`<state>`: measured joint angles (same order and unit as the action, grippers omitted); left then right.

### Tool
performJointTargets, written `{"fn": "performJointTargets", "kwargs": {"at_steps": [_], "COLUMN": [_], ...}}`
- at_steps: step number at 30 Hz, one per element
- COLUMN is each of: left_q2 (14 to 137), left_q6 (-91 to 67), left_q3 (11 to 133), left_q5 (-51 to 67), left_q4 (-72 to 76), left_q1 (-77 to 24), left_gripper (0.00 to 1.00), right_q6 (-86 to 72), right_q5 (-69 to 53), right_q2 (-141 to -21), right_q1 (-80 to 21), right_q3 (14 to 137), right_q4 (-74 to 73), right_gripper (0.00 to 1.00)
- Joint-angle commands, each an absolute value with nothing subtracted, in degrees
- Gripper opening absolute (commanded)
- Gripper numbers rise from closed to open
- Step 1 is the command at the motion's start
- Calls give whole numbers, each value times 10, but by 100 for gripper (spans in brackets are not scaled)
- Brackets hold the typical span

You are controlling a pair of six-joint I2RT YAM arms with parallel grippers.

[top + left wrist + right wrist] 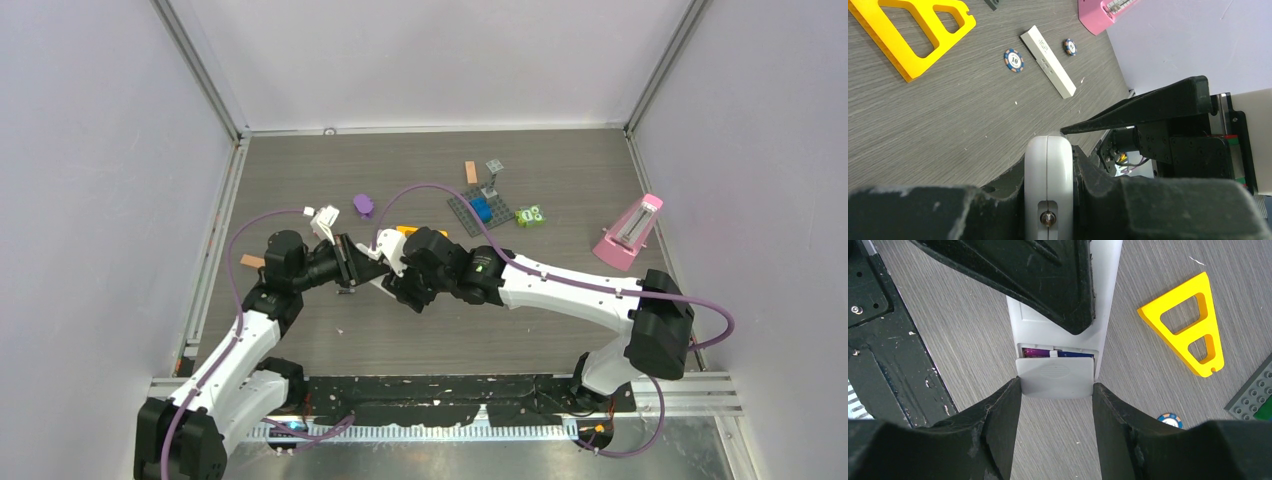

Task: Load the batteries into the remote control

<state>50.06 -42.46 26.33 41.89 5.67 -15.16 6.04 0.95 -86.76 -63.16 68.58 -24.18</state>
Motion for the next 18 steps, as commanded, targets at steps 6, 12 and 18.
{"fn": "performJointTargets", "kwargs": {"at_steps": [6,12,18], "left_q2": [485,487,486], "left_q6": [-404,-403,-404], "left_q3": [266,266,267], "left_q5": [428,428,420], "left_q4": [72,71,66], "left_q1": [-154,-154,-154], "left_gripper": [0,0,0], "right_q6": [52,51,49], "right_q5": [20,21,25], "right_q2": [-871,-872,-873], "right_q1": [-627,-626,-625], "right_q3": [708,710,711], "right_q4": [-226,-220,-216], "right_gripper": [37,37,37]}}
